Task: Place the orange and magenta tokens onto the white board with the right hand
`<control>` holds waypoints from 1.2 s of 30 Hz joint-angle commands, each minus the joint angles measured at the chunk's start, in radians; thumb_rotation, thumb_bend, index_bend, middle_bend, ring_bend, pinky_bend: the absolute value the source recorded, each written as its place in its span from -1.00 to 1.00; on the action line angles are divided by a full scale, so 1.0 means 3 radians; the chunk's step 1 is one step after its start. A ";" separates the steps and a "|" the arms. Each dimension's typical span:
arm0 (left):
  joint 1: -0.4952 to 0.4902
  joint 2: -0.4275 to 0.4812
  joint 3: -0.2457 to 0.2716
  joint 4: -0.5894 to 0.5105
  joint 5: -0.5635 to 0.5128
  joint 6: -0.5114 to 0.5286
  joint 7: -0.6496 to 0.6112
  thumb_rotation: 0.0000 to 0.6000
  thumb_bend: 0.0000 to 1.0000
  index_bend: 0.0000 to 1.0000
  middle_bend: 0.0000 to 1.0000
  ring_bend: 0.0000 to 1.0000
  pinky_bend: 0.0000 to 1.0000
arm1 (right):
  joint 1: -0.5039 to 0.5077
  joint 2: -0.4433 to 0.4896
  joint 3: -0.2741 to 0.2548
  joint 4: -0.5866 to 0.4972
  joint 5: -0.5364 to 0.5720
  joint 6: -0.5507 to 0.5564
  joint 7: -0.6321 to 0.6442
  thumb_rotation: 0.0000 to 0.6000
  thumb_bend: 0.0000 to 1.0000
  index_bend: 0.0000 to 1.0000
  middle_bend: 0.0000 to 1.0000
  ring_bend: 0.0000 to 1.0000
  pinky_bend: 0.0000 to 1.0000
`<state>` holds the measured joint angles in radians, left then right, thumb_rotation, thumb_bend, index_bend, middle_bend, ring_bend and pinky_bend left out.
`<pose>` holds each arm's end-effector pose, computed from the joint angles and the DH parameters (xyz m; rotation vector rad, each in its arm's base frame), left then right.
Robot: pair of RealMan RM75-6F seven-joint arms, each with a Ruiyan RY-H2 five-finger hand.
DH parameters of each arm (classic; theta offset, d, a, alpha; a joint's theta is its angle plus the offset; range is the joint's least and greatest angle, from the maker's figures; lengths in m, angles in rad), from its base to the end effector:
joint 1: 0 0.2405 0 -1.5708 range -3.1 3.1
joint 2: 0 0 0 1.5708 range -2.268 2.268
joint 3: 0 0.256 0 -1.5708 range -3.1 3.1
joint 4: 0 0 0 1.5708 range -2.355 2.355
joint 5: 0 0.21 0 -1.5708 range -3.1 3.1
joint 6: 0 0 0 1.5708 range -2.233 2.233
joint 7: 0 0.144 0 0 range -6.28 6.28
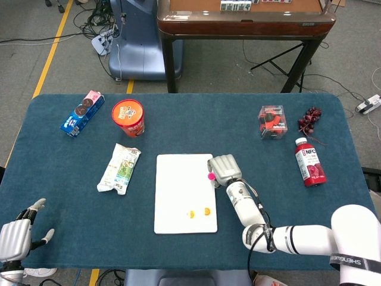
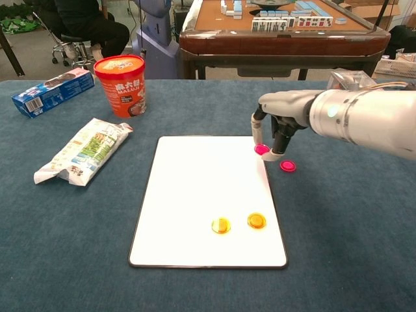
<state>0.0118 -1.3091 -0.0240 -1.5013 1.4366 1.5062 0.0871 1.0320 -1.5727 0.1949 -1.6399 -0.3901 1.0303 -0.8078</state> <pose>-0.3376 0.1436 0.1090 -1.2842 -0.9888 -0.7851 -0.0915 -0.3528 -0.0369 1.8704 -1.0499 0.5868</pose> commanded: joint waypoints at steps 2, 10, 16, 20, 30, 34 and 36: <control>0.0004 0.0016 0.0000 0.0003 -0.0003 0.0001 -0.0012 1.00 -0.53 -0.59 -0.40 -0.39 0.29 | 0.0106 -0.0103 0.0061 0.0094 0.0056 -0.0032 -0.0044 1.00 -0.48 -0.06 1.00 1.00 1.00; 0.0025 0.0025 0.0011 0.0005 -0.0010 0.0012 -0.0031 1.00 -0.53 -0.59 -0.40 -0.39 0.29 | 0.0224 -0.0231 0.0073 0.0244 0.0166 -0.0065 -0.0090 1.00 -0.63 -0.08 1.00 1.00 1.00; 0.0029 0.0017 0.0018 0.0015 -0.0007 0.0009 -0.0036 1.00 -0.53 -0.59 -0.40 -0.39 0.29 | 0.0211 -0.0266 0.0042 0.0308 0.0159 -0.0064 -0.0040 1.00 -0.96 -0.27 1.00 1.00 1.00; 0.0031 0.0015 0.0015 0.0009 -0.0006 0.0015 -0.0036 1.00 -0.53 -0.59 -0.40 -0.39 0.29 | 0.0185 -0.0248 0.0016 0.0311 0.0124 -0.0056 -0.0006 1.00 -1.00 -0.31 1.00 1.00 1.00; 0.0023 0.0001 0.0007 -0.0001 0.0002 0.0015 -0.0028 1.00 -0.53 -0.59 -0.40 -0.39 0.29 | -0.0015 0.0068 -0.0158 0.0073 0.0028 0.0068 0.0059 1.00 -0.74 -0.32 1.00 1.00 1.00; 0.0016 -0.0007 0.0003 -0.0013 0.0001 0.0011 -0.0010 1.00 -0.53 -0.59 -0.40 -0.39 0.29 | -0.0108 0.0185 -0.0242 0.0033 0.0028 0.0078 0.0089 1.00 -0.72 -0.32 1.00 1.00 1.00; 0.0010 -0.0006 -0.0001 -0.0025 0.0006 0.0011 0.0002 1.00 -0.53 -0.59 -0.40 -0.39 0.29 | -0.0144 0.0205 -0.0268 0.0050 0.0026 0.0062 0.0114 1.00 -0.71 -0.32 1.00 1.00 1.00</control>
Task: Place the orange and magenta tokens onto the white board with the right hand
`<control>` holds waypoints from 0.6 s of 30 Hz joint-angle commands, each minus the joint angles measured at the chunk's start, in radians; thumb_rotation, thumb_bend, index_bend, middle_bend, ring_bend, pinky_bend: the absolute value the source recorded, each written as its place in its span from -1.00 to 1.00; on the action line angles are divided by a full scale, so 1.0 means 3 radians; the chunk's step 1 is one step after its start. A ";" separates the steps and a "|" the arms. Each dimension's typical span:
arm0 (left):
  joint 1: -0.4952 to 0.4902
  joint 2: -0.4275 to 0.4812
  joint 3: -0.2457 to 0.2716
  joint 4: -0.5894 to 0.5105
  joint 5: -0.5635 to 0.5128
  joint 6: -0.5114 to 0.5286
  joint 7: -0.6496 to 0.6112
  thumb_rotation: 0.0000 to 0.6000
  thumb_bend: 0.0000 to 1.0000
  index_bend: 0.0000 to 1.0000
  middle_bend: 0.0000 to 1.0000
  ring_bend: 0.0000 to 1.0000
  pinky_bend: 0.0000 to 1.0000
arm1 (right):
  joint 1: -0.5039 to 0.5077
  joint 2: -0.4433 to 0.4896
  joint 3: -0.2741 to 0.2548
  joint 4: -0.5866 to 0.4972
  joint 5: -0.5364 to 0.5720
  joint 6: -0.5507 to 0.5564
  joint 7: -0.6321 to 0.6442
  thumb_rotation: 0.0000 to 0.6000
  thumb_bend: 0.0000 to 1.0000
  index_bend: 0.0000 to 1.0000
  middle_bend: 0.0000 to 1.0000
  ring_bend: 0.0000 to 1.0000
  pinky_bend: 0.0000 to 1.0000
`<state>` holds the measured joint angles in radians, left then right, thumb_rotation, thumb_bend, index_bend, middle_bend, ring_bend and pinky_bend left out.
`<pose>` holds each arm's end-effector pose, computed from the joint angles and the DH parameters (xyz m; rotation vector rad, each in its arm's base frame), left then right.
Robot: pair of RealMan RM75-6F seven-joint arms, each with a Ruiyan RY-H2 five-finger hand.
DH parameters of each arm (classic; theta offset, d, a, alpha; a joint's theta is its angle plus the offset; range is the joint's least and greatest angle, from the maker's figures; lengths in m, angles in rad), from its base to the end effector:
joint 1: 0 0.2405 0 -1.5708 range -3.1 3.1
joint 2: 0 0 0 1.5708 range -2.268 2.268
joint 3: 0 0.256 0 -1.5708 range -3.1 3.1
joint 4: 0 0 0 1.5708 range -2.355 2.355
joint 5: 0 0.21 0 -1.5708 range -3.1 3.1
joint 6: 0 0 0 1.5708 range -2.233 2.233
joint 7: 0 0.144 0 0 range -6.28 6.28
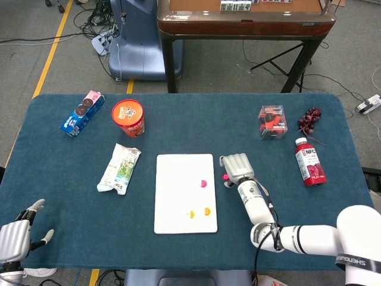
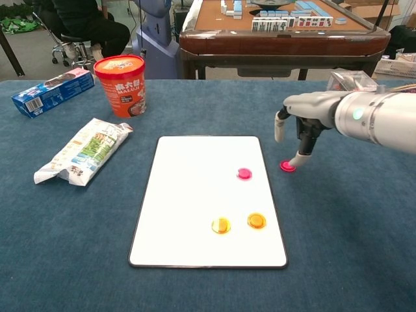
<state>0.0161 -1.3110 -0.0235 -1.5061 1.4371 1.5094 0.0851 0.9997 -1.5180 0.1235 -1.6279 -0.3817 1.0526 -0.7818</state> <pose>-0.3368 0.1421 0.1082 -1.2779 -0.9956 -0.7899 -0.1314 -0.3555 -0.0199 1.8051 -1.0333 0.4949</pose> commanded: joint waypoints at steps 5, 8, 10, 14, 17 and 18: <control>-0.0011 0.0010 -0.0008 -0.0035 0.0003 0.0000 0.0032 1.00 -0.53 -0.59 -0.40 -0.39 0.29 | -0.0079 0.0008 -0.0085 0.0108 -0.0024 -0.0080 0.0050 1.00 -0.69 -0.32 1.00 1.00 1.00; -0.0010 0.0017 -0.0008 -0.0042 -0.0002 -0.0002 0.0038 1.00 -0.53 -0.59 -0.40 -0.39 0.29 | -0.0082 -0.0023 -0.0085 0.0163 -0.0025 -0.0114 0.0055 1.00 -0.68 -0.32 1.00 1.00 1.00; -0.0005 0.0020 -0.0004 -0.0046 -0.0002 0.0002 0.0038 1.00 -0.53 -0.59 -0.40 -0.39 0.29 | -0.0077 -0.0053 -0.0078 0.0198 -0.0028 -0.0134 0.0055 1.00 -0.65 -0.32 1.00 1.00 1.00; 0.0005 0.0021 0.0004 -0.0042 -0.0008 0.0004 0.0028 1.00 -0.53 -0.59 -0.40 -0.39 0.29 | -0.0056 -0.0108 -0.0065 0.0250 -0.0009 -0.0162 0.0031 1.00 -0.61 -0.31 1.00 1.00 1.00; 0.0014 0.0016 0.0014 -0.0028 -0.0010 0.0004 0.0020 1.00 -0.53 -0.59 -0.40 -0.39 0.29 | -0.0039 -0.0142 -0.0056 0.0284 0.0018 -0.0176 0.0007 1.00 -0.59 -0.30 1.00 1.00 1.00; 0.0018 0.0015 0.0017 -0.0024 -0.0011 0.0005 0.0014 1.00 -0.53 -0.59 -0.40 -0.39 0.29 | -0.0036 -0.0150 -0.0054 0.0292 0.0024 -0.0179 0.0002 1.00 -0.59 -0.29 1.00 1.00 1.00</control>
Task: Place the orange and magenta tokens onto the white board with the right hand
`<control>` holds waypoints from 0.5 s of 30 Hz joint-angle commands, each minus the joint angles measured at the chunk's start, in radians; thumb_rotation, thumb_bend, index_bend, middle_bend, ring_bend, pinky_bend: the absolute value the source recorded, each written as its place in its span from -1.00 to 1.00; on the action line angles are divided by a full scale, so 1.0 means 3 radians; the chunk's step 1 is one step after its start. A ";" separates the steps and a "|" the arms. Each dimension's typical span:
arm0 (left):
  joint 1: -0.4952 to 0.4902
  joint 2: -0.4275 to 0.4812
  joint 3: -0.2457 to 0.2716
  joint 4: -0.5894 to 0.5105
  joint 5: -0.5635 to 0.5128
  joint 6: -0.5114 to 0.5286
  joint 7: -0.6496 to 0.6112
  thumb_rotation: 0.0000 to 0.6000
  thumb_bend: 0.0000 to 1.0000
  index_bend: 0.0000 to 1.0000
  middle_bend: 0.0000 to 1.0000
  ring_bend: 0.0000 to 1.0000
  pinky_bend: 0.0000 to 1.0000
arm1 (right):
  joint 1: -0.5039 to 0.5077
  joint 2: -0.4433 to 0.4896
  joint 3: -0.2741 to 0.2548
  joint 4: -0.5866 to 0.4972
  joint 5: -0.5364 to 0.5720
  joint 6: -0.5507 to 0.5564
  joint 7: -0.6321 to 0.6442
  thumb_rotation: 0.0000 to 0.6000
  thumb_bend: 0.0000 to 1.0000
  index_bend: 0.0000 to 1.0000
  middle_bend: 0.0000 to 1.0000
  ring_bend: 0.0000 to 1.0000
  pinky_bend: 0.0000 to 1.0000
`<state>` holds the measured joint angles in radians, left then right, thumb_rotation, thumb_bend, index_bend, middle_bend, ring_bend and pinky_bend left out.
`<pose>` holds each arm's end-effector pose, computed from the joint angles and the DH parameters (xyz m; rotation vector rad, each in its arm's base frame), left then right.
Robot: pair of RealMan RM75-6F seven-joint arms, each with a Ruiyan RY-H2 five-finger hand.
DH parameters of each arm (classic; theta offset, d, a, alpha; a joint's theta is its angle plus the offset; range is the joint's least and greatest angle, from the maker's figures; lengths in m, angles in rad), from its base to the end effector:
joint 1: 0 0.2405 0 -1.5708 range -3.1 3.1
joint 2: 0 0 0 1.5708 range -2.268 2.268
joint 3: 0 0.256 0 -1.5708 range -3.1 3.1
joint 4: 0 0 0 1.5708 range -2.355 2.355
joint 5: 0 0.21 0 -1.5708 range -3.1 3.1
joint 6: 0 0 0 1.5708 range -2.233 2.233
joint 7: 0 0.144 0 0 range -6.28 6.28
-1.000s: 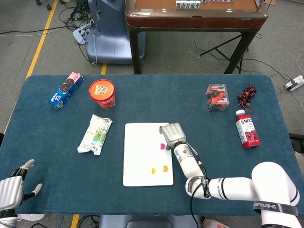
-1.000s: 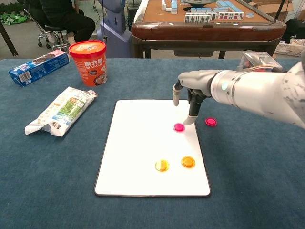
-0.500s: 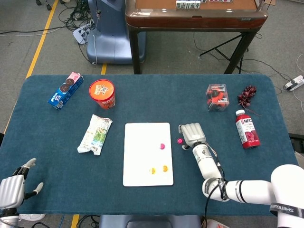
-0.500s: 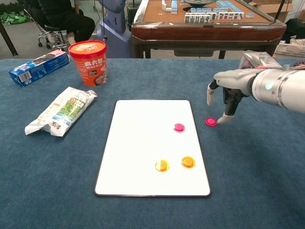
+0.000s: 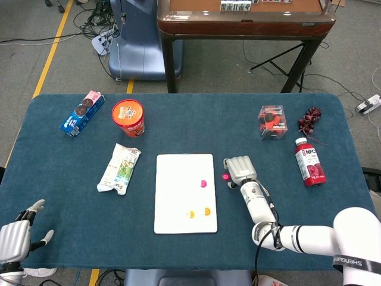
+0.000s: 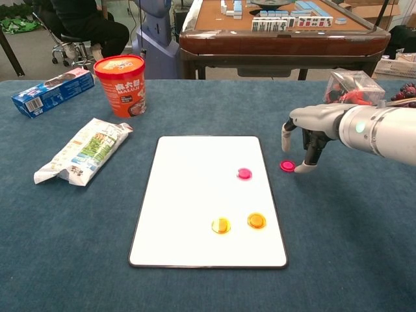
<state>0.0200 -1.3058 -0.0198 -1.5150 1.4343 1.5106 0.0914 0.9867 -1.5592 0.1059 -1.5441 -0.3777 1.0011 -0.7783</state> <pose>-0.3367 0.1400 0.1090 -1.2767 -0.9987 -0.7816 -0.1471 -0.3577 -0.0334 1.8141 -1.0469 0.4468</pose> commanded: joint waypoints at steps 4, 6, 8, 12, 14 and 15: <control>0.0014 -0.0013 0.0008 0.0030 -0.0005 0.0003 -0.0030 1.00 -0.53 -0.59 -0.40 -0.39 0.29 | 0.0017 -0.0038 0.0006 0.0028 0.0024 -0.0009 -0.0034 1.00 -0.58 -0.27 1.00 1.00 1.00; 0.0015 -0.0016 0.0007 0.0038 -0.0004 0.0005 -0.0038 1.00 -0.53 -0.59 -0.40 -0.39 0.29 | 0.0019 -0.0045 0.0005 0.0032 0.0031 -0.0009 -0.0044 1.00 -0.58 -0.26 1.00 1.00 1.00; 0.0016 -0.0018 0.0006 0.0041 -0.0001 0.0007 -0.0043 1.00 -0.53 -0.59 -0.40 -0.39 0.29 | 0.0022 -0.0051 0.0006 0.0037 0.0039 -0.0010 -0.0054 1.00 -0.58 -0.25 1.00 1.00 1.00; 0.0018 -0.0022 0.0006 0.0045 0.0000 0.0009 -0.0047 1.00 -0.53 -0.59 -0.40 -0.39 0.29 | 0.0029 -0.0067 0.0005 0.0064 0.0055 -0.0013 -0.0078 1.00 -0.58 -0.23 1.00 1.00 1.00; 0.0021 -0.0023 0.0009 0.0048 0.0000 0.0009 -0.0047 1.00 -0.53 -0.59 -0.40 -0.39 0.29 | 0.0035 -0.0081 0.0001 0.0083 0.0060 -0.0008 -0.0097 1.00 -0.58 -0.21 1.00 1.00 1.00; 0.0023 -0.0025 0.0011 0.0049 0.0000 0.0009 -0.0050 1.00 -0.53 -0.59 -0.40 -0.39 0.29 | 0.0038 -0.0090 0.0005 0.0092 0.0068 -0.0013 -0.0101 1.00 -0.58 -0.21 1.00 1.00 1.00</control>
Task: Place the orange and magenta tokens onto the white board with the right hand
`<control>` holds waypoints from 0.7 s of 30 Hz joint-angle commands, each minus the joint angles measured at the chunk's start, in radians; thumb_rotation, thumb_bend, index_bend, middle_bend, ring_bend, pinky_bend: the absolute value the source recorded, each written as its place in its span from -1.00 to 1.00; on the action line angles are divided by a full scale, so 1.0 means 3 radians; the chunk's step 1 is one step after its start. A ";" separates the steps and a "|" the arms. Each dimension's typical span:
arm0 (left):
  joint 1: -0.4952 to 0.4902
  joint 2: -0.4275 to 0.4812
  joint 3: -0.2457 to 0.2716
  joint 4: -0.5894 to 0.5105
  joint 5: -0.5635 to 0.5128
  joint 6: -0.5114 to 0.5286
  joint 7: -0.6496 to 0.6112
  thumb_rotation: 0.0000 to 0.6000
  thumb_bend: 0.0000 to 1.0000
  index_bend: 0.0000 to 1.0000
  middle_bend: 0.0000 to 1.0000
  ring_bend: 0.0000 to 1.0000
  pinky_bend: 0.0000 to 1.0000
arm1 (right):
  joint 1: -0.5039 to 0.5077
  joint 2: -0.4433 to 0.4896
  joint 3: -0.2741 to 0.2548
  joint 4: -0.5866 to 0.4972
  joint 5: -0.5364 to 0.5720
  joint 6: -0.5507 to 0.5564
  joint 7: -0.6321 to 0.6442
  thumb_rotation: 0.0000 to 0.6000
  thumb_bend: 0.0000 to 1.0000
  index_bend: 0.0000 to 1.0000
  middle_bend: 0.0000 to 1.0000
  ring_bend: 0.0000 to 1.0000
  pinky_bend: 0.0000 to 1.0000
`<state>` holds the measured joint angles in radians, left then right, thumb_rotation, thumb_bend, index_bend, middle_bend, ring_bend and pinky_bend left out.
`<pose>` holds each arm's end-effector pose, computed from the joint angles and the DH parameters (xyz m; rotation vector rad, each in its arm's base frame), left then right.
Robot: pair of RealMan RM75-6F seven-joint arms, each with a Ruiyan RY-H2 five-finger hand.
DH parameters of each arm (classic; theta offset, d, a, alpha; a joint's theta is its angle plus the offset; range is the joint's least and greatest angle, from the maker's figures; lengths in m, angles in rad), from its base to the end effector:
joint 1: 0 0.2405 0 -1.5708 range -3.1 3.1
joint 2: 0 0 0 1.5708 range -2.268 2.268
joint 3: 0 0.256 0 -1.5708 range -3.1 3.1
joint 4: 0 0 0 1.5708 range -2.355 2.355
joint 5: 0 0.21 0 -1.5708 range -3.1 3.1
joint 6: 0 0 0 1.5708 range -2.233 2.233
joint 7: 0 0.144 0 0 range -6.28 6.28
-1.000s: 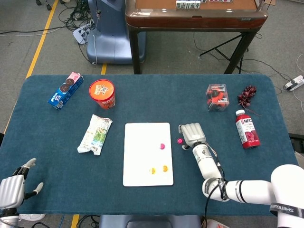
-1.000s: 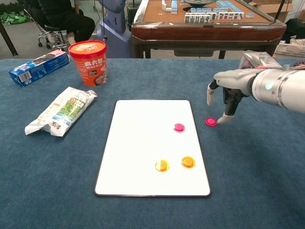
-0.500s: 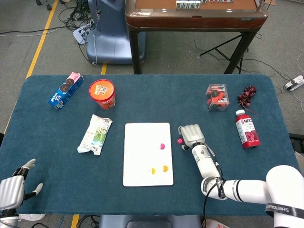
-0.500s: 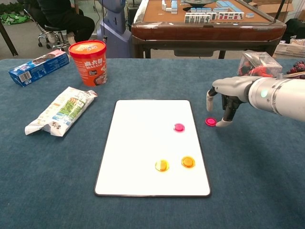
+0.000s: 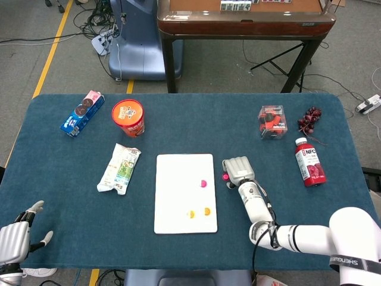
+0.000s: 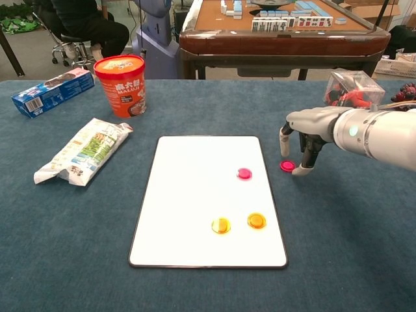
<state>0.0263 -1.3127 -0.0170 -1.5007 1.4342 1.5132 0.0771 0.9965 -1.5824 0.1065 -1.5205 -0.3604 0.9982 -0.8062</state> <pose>-0.3395 0.1372 0.1079 -1.2694 -1.0065 -0.7820 -0.1458 -0.3587 -0.0398 1.8238 -1.0318 0.4250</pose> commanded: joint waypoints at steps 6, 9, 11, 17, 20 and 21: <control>0.0011 -0.0006 0.0008 0.0010 -0.0001 0.0001 -0.0013 1.00 -0.53 -0.59 -0.40 -0.39 0.29 | 0.0022 -0.0052 0.0013 0.0061 0.0040 -0.0021 -0.0036 1.00 -0.55 -0.20 1.00 1.00 1.00; 0.0015 -0.0008 0.0011 0.0016 -0.0001 0.0000 -0.0018 1.00 -0.53 -0.59 -0.40 -0.39 0.29 | 0.0030 -0.0070 0.0018 0.0090 0.0079 -0.0030 -0.0056 1.00 -0.54 -0.20 1.00 1.00 1.00; 0.0017 -0.0010 0.0011 0.0020 -0.0001 0.0000 -0.0022 1.00 -0.53 -0.59 -0.40 -0.39 0.29 | 0.0034 -0.0079 0.0019 0.0111 0.0103 -0.0035 -0.0070 1.00 -0.54 -0.20 1.00 1.00 1.00; 0.0022 -0.0019 0.0015 0.0027 0.0000 -0.0001 -0.0028 1.00 -0.53 -0.59 -0.40 -0.39 0.29 | 0.0032 -0.0096 0.0019 0.0149 0.0141 -0.0058 -0.0082 1.00 -0.54 -0.19 1.00 1.00 1.00; 0.0023 -0.0024 0.0018 0.0032 0.0001 -0.0005 -0.0026 1.00 -0.53 -0.59 -0.40 -0.39 0.29 | 0.0024 -0.0104 0.0017 0.0156 0.0132 -0.0066 -0.0071 1.00 -0.54 -0.17 1.00 1.00 1.00; 0.0024 -0.0025 0.0019 0.0032 0.0001 -0.0007 -0.0025 1.00 -0.53 -0.59 -0.40 -0.39 0.29 | 0.0021 -0.0107 0.0016 0.0159 0.0124 -0.0067 -0.0067 1.00 -0.54 -0.16 1.00 1.00 1.00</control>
<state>0.0334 -1.3205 -0.0112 -1.4908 1.4345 1.5112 0.0699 1.0031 -1.6141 0.1115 -1.4730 -0.3230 0.9783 -0.8266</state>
